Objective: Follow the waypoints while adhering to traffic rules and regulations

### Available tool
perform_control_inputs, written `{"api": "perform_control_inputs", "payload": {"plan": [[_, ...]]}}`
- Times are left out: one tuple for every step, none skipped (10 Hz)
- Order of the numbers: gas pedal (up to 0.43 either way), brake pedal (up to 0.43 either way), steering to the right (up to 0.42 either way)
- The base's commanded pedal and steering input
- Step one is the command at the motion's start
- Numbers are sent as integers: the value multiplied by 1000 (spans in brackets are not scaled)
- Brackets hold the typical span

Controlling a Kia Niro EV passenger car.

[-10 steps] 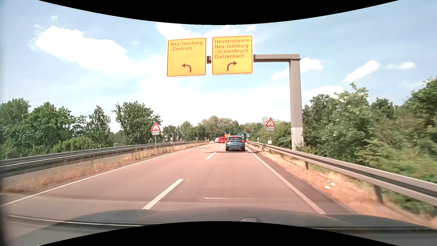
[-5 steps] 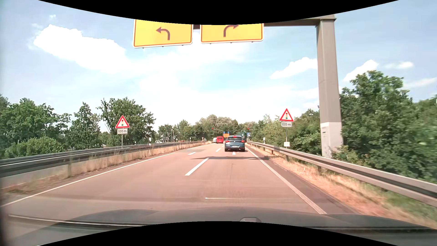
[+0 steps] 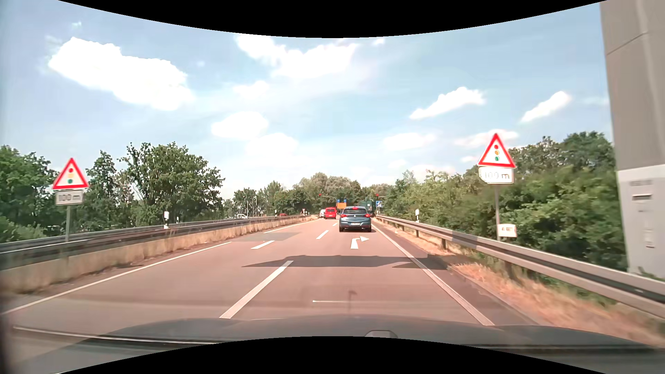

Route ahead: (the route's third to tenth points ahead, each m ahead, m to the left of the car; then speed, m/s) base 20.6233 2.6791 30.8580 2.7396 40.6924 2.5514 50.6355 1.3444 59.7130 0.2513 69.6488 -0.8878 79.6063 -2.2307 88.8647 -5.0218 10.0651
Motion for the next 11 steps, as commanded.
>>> {"api": "perform_control_inputs", "payload": {"plan": [[0, 122, 2], [0, 122, 1], [0, 128, 1], [0, 128, 0], [0, 140, 0], [0, 146, 0], [0, 165, -1], [0, 171, -1], [0, 177, -1], [0, 183, -1], [0, 189, -1]]}}
